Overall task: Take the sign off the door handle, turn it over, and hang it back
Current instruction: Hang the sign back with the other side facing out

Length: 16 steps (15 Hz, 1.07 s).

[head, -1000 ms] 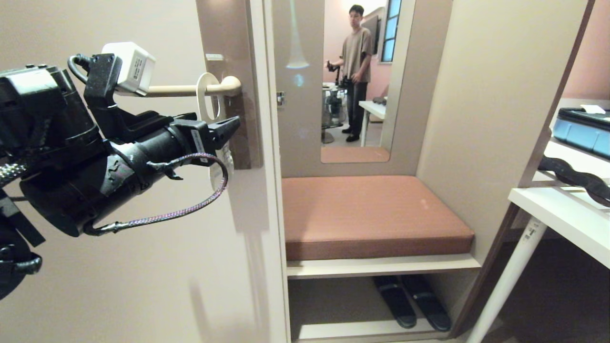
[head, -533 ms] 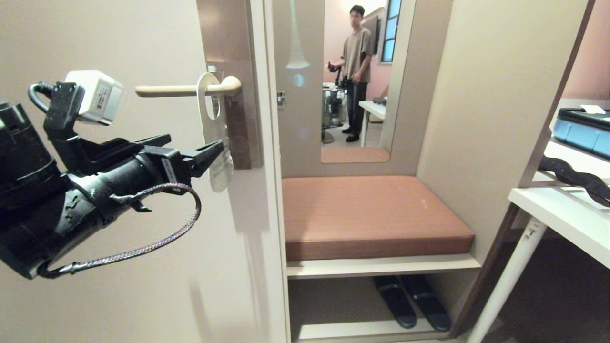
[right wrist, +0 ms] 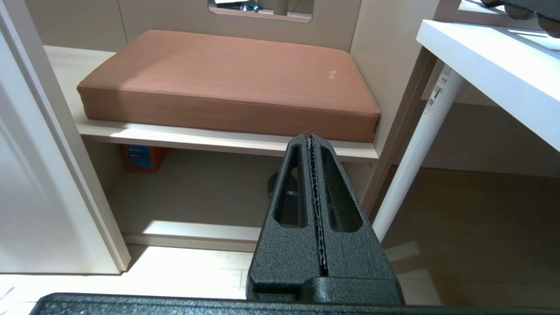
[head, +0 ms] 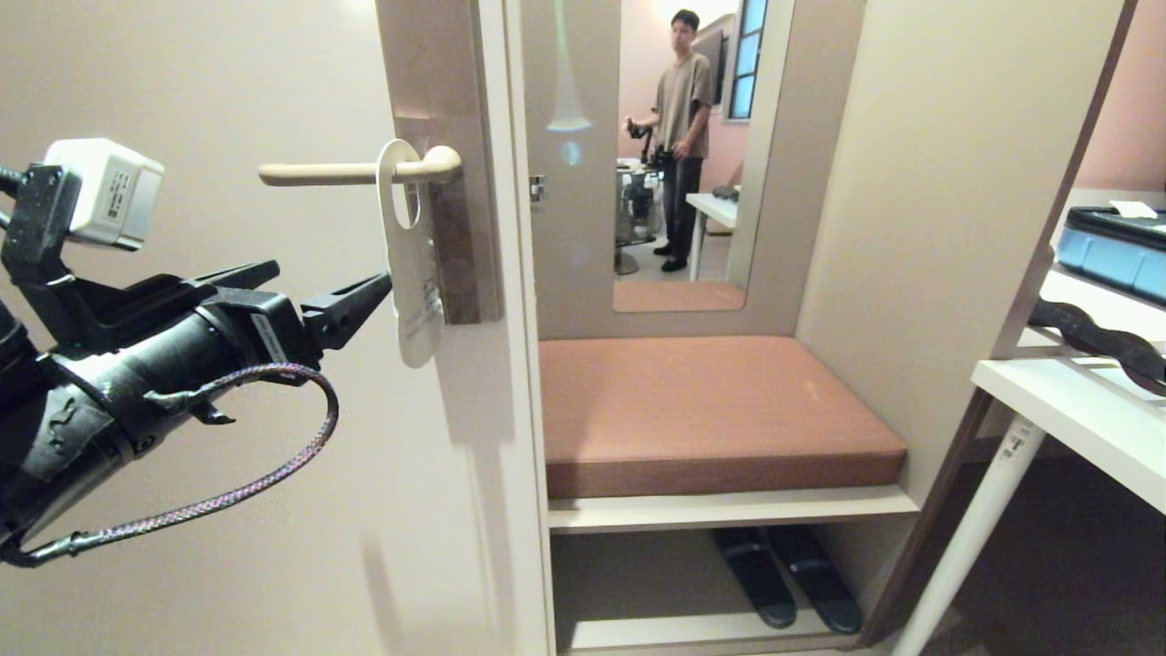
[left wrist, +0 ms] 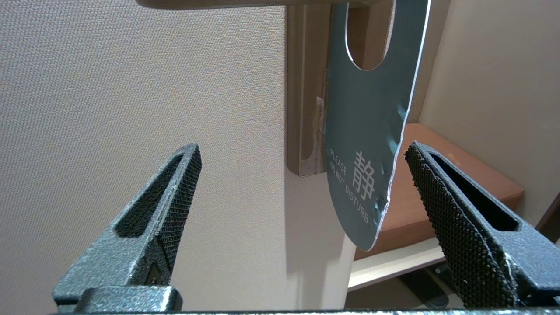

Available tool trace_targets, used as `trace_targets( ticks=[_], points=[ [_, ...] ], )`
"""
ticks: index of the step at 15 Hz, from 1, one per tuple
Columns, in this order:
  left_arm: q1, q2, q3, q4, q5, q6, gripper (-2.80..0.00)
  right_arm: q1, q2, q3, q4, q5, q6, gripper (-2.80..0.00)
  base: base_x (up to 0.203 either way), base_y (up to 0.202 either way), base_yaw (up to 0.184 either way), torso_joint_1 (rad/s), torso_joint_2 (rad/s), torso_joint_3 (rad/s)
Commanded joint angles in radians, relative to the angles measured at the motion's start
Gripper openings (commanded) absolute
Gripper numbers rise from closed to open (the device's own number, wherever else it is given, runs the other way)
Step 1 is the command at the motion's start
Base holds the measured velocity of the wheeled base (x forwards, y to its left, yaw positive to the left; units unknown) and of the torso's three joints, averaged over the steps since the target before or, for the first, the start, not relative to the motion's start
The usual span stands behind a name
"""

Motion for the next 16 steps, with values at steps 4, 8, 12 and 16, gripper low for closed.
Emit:
trace_targets(
  ticks=[4, 8, 12, 16],
  points=[
    [0.001, 0.021, -0.007, -0.008, 0.001, 0.001, -2.8, 0.0, 0.0, 0.0, 0.0, 0.001, -0.001, -2.8, 0.0, 0.0, 0.0, 0.0, 0.0, 0.0],
    [0.0, 0.062, -0.042, -0.042, -0.001, -0.001, -2.8, 0.0, 0.0, 0.0, 0.0, 0.001, -0.001, -2.8, 0.0, 0.0, 0.0, 0.0, 0.0, 0.0],
    [-0.001, 0.123, -0.103, -0.042, -0.002, 0.005, -2.8, 0.0, 0.0, 0.0, 0.0, 0.001, -0.001, -2.8, 0.0, 0.0, 0.0, 0.0, 0.0, 0.0],
    [-0.004, 0.147, -0.115, -0.044, -0.002, 0.007, -2.8, 0.0, 0.0, 0.0, 0.0, 0.001, -0.001, -2.8, 0.0, 0.0, 0.0, 0.0, 0.0, 0.0]
  ],
)
